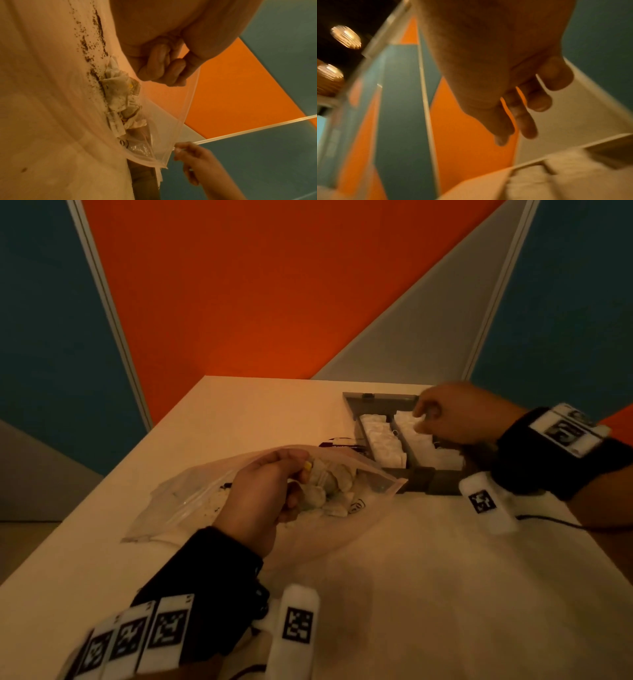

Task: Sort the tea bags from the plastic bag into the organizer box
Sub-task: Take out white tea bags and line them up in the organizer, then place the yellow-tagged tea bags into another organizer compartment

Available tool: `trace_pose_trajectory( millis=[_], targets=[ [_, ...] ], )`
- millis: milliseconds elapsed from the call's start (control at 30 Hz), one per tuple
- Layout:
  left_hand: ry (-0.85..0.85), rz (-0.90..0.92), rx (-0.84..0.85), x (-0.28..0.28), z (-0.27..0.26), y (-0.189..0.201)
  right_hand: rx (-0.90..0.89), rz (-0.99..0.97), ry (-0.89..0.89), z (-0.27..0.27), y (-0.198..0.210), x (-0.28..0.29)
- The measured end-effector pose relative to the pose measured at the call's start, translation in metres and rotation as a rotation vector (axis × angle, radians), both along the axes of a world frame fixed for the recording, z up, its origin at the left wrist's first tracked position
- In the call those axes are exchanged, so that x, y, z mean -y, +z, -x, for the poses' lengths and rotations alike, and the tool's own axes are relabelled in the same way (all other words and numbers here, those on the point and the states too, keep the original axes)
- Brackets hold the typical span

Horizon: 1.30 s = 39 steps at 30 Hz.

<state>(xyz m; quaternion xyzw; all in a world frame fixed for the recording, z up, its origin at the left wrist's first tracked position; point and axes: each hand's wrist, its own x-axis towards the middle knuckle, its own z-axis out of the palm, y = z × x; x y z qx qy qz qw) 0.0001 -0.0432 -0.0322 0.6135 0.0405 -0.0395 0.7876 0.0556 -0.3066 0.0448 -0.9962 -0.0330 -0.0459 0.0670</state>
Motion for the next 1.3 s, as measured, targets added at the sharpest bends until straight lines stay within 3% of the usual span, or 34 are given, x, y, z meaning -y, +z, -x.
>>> trace_pose_trajectory(
  millis=[67,133,200,267,333,467,533,633,733,833,933,1133,1300],
  targets=[
    [0.01,-0.025,0.02,-0.001,0.0,0.003,0.067,-0.169,0.137,0.036,0.008,-0.032],
    [0.021,-0.119,0.037,-0.001,0.002,0.009,-0.087,-0.175,0.247,0.072,0.008,-0.06],
    [-0.005,-0.281,0.072,0.003,0.002,0.018,-0.221,0.023,0.265,0.092,-0.002,-0.074],
    [-0.068,-0.485,0.135,0.008,-0.004,0.029,-0.172,0.353,0.243,0.092,-0.015,-0.074],
    [-0.162,-0.751,0.213,0.015,-0.017,0.039,-0.175,0.509,0.222,0.084,-0.023,-0.069],
    [-0.55,-1.312,0.245,0.034,-0.042,0.045,-0.228,0.393,0.247,0.064,-0.03,-0.056],
    [-0.756,-1.479,0.266,0.046,-0.054,0.034,-0.176,0.303,0.267,0.057,-0.027,-0.054],
    [-0.819,-1.626,0.244,0.056,-0.067,0.017,-0.211,0.191,0.262,0.053,-0.026,-0.053],
    [-0.809,-1.595,0.242,0.05,-0.07,0.016,-0.228,0.163,0.217,0.053,-0.026,-0.05],
    [-0.752,-1.696,0.271,0.03,-0.068,0.024,-0.223,0.121,0.192,0.055,-0.024,-0.048],
    [-0.742,-1.717,0.195,0.004,-0.059,0.031,-0.239,0.081,0.19,0.057,-0.023,-0.047],
    [-0.586,-1.515,0.243,-0.028,-0.027,0.045,-0.261,0.033,0.209,0.065,-0.019,-0.064],
    [-0.533,-1.17,0.064,-0.02,-0.003,0.048,-0.225,0.031,0.179,0.07,-0.018,-0.074]
  ],
)
